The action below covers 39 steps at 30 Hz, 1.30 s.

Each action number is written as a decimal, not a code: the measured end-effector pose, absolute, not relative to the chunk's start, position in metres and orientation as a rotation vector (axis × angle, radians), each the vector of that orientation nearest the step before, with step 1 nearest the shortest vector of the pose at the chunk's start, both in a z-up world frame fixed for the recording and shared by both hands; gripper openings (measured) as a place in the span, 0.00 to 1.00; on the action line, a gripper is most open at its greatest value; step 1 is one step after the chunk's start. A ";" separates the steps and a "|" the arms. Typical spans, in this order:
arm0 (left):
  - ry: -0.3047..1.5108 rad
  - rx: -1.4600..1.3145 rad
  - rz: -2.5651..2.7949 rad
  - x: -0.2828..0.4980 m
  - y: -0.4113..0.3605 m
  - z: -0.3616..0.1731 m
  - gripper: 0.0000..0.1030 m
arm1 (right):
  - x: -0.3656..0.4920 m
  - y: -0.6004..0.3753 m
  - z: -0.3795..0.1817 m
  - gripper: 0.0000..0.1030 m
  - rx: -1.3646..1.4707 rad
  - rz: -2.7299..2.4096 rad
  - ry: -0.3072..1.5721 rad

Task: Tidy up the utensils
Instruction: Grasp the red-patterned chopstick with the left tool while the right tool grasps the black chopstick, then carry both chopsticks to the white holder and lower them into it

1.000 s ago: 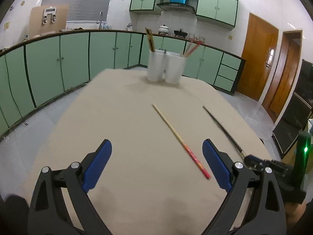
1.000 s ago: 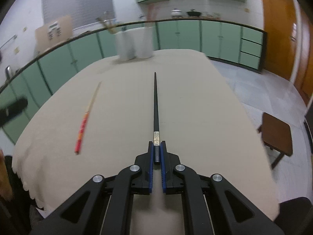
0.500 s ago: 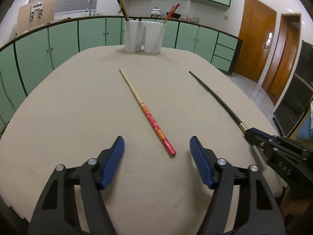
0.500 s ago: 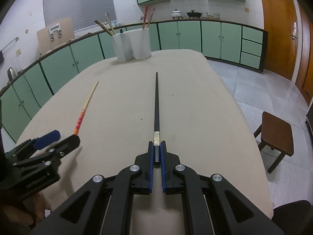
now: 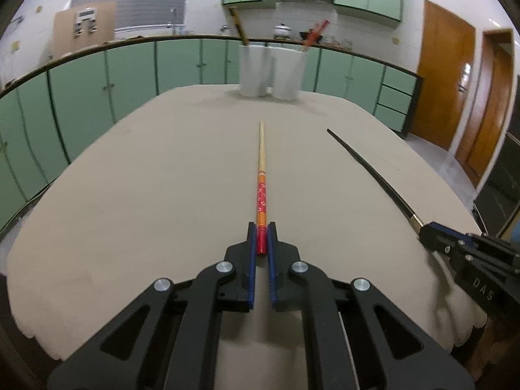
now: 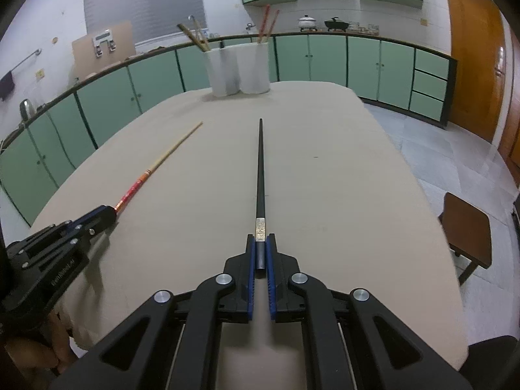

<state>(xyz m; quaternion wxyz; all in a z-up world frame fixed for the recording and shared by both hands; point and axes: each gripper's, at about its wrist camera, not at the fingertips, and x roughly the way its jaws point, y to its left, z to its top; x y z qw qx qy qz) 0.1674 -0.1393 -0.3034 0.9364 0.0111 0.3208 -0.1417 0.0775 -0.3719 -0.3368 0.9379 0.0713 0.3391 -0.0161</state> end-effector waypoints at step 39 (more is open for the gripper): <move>0.547 0.042 -0.419 0.181 -0.107 -0.123 0.05 | 0.096 -0.354 -0.151 0.06 0.042 0.105 0.513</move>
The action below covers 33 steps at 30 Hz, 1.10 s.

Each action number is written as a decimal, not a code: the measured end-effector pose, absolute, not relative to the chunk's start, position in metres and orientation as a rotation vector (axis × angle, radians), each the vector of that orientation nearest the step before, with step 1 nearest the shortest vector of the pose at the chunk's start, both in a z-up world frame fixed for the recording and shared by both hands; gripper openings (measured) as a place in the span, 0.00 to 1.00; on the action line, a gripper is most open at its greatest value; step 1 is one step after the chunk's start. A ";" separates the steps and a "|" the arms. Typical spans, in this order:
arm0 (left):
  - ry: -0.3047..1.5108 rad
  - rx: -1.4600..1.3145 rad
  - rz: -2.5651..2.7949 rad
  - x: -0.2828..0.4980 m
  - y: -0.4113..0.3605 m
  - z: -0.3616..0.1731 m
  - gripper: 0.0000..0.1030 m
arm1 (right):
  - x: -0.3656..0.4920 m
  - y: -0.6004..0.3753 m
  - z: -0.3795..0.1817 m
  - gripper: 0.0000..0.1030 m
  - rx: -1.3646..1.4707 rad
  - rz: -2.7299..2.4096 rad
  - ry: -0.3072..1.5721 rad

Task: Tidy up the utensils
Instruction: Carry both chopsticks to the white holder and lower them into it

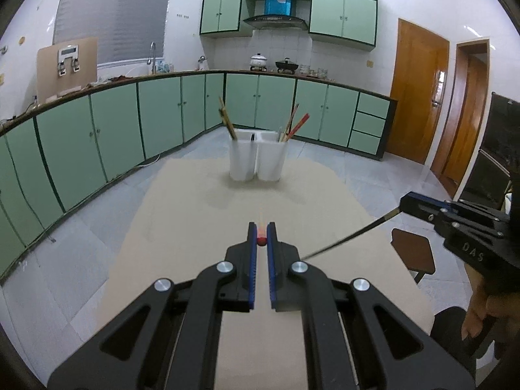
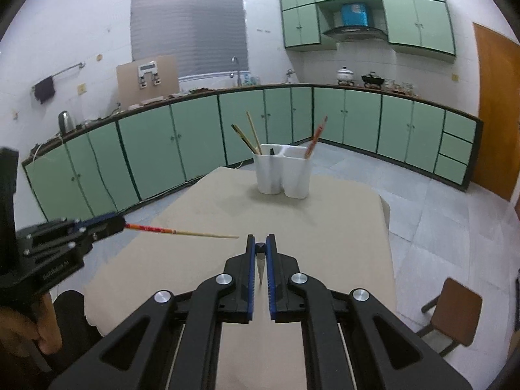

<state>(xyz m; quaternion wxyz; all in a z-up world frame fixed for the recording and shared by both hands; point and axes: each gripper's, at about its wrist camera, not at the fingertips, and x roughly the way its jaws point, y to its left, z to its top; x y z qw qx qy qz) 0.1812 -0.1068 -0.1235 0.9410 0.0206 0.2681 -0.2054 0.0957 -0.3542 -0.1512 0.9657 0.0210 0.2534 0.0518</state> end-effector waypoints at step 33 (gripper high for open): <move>0.679 0.113 -0.581 0.284 -0.122 -0.061 0.05 | 0.196 -0.364 -0.092 0.06 -0.045 0.189 0.680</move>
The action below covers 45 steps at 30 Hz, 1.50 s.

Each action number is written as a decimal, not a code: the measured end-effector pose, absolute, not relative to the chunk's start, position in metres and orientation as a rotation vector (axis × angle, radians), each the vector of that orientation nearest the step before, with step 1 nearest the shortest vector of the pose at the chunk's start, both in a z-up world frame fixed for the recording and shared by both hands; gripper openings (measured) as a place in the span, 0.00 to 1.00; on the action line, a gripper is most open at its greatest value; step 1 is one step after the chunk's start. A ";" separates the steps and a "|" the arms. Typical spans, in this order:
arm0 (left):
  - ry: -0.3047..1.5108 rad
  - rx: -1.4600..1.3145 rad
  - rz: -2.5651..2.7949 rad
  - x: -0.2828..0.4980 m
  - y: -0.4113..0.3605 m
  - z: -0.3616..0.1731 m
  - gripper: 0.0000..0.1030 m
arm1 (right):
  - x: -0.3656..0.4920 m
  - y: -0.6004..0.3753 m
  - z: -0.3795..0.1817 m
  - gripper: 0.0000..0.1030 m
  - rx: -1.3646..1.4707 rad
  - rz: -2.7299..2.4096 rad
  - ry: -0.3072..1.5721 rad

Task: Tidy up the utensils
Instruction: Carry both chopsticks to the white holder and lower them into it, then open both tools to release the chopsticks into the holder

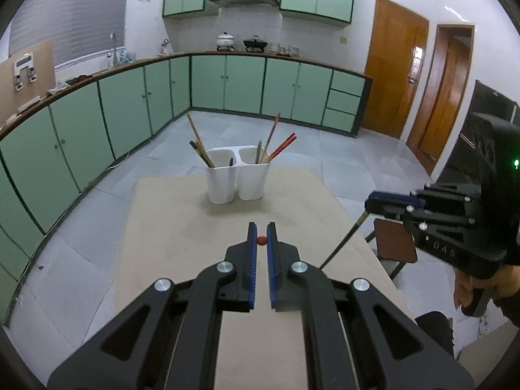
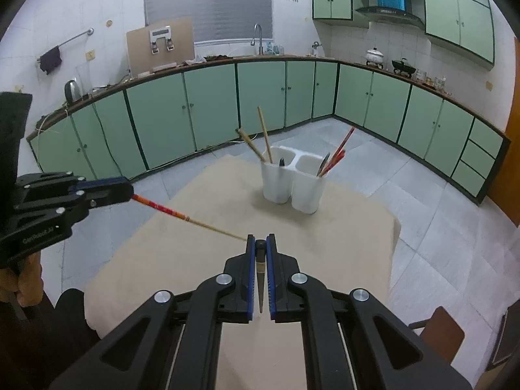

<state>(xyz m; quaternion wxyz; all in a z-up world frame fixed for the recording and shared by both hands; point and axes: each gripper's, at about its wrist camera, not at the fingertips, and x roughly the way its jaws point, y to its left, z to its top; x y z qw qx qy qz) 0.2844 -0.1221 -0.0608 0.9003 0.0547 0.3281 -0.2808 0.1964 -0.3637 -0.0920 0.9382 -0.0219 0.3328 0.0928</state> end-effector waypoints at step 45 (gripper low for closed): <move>0.830 0.136 -0.455 0.553 -0.186 -0.050 0.05 | 0.468 -0.420 -0.035 0.06 0.092 0.001 0.593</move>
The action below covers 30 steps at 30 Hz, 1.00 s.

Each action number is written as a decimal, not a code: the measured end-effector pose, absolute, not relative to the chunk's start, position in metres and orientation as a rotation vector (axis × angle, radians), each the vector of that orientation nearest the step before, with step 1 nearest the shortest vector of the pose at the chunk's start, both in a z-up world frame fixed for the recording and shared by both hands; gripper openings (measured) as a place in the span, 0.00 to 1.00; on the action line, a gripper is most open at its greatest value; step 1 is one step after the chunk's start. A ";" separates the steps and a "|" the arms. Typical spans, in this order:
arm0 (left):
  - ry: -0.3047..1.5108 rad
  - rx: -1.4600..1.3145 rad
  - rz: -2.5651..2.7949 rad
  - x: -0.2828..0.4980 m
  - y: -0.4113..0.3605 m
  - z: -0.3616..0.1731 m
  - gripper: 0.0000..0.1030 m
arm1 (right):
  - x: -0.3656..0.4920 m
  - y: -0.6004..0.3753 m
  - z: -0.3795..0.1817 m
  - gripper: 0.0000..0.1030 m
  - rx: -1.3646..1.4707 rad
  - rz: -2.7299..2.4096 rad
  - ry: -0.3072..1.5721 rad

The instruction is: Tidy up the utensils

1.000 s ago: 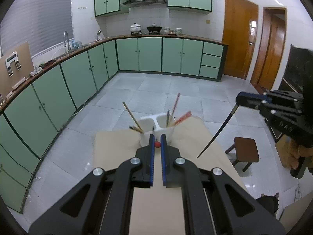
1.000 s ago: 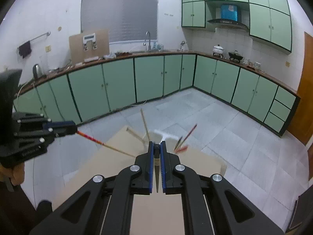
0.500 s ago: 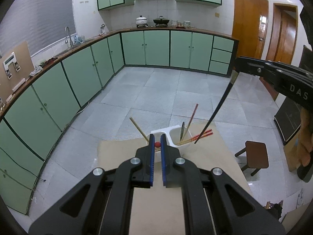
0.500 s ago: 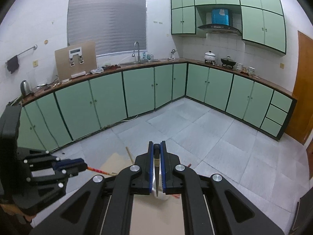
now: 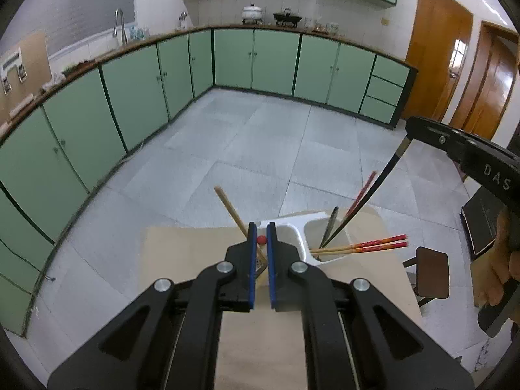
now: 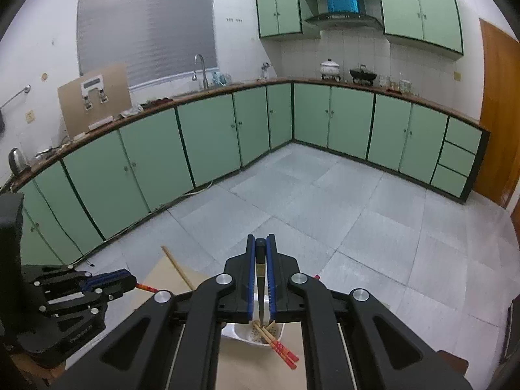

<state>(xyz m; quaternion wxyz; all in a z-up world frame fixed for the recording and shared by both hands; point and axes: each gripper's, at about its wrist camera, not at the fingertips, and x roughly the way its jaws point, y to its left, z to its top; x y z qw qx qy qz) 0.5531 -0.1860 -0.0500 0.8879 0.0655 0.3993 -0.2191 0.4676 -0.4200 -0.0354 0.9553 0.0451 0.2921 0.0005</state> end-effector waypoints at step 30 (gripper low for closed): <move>0.618 0.076 -0.365 0.450 -0.118 -0.042 0.92 | 0.349 -0.436 -0.061 0.86 0.108 -0.150 0.538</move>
